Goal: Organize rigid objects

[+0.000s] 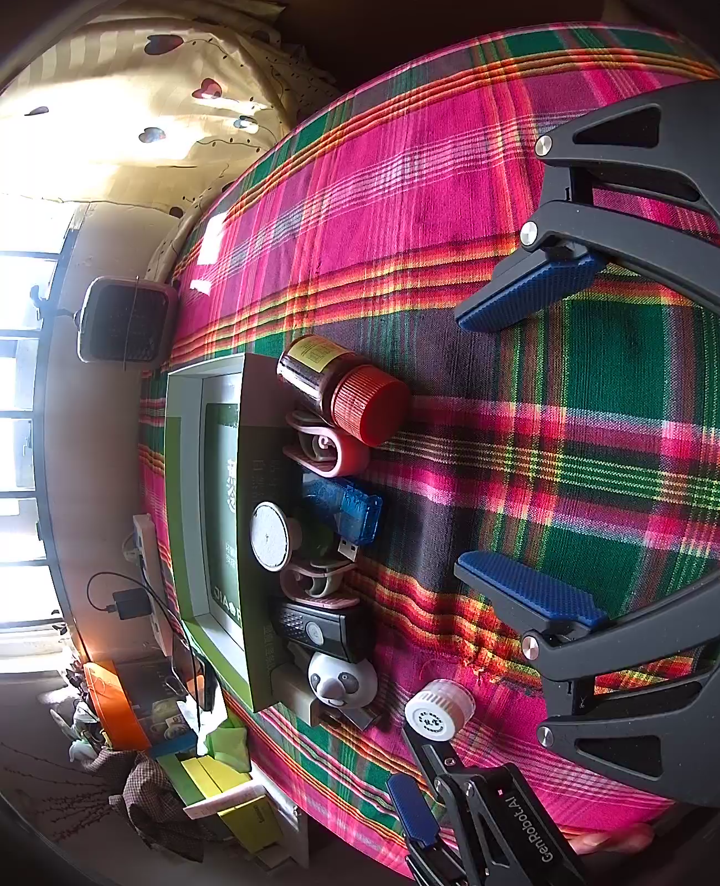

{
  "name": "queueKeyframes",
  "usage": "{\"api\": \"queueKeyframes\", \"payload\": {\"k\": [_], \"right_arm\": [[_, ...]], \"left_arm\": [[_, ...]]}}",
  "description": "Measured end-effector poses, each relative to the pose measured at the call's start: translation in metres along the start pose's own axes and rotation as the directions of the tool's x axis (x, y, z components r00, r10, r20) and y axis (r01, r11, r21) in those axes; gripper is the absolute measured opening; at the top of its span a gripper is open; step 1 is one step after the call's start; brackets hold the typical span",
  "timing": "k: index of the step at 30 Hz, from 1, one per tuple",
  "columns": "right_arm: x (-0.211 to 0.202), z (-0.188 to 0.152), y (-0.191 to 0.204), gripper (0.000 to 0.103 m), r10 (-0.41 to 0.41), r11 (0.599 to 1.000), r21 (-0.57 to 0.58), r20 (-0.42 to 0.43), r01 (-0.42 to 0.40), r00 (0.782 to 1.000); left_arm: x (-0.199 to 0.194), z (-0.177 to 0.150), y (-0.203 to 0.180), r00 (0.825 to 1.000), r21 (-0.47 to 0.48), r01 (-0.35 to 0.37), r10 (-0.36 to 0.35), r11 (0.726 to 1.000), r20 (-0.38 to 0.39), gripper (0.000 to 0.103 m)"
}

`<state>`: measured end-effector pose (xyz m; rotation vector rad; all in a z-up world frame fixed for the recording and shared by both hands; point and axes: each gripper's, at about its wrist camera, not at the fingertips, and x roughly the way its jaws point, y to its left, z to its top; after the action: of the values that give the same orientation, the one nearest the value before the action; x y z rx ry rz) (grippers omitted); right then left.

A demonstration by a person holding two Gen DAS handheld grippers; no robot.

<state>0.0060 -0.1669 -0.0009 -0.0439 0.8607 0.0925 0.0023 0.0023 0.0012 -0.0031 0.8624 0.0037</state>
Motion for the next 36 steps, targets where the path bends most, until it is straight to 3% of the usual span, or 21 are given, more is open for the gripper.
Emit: {"api": "queueKeyframes", "payload": {"k": [14,22,26,30,36], "right_arm": [[0.0,0.0,0.0,0.082,0.004,1.0,-0.001,0.001,-0.004,1.0],[-0.002,0.005,-0.017,0.082,0.046,0.998,0.032,0.002,-0.046,0.999],[-0.004,0.017,-0.032,0.082,0.029,0.996,0.087,0.027,-0.032,0.999],[-0.007,0.032,-0.041,0.082,0.023,0.993,0.117,0.072,-0.031,0.997],[0.01,0.046,-0.046,0.082,0.026,0.99,0.135,0.036,-0.031,0.999]], "left_arm": [[-0.001,0.0,0.004,1.0,0.006,0.013,-0.013,1.0,-0.01,0.062],[-0.011,-0.006,0.013,0.995,0.005,0.099,-0.099,0.995,-0.012,0.062],[-0.022,-0.006,0.008,0.995,0.064,0.099,-0.1,0.993,0.012,0.062],[-0.028,-0.003,0.001,0.985,0.079,0.167,-0.169,0.983,0.015,0.062],[-0.03,-0.002,-0.013,0.972,0.116,0.233,-0.235,0.966,0.008,0.062]]}}
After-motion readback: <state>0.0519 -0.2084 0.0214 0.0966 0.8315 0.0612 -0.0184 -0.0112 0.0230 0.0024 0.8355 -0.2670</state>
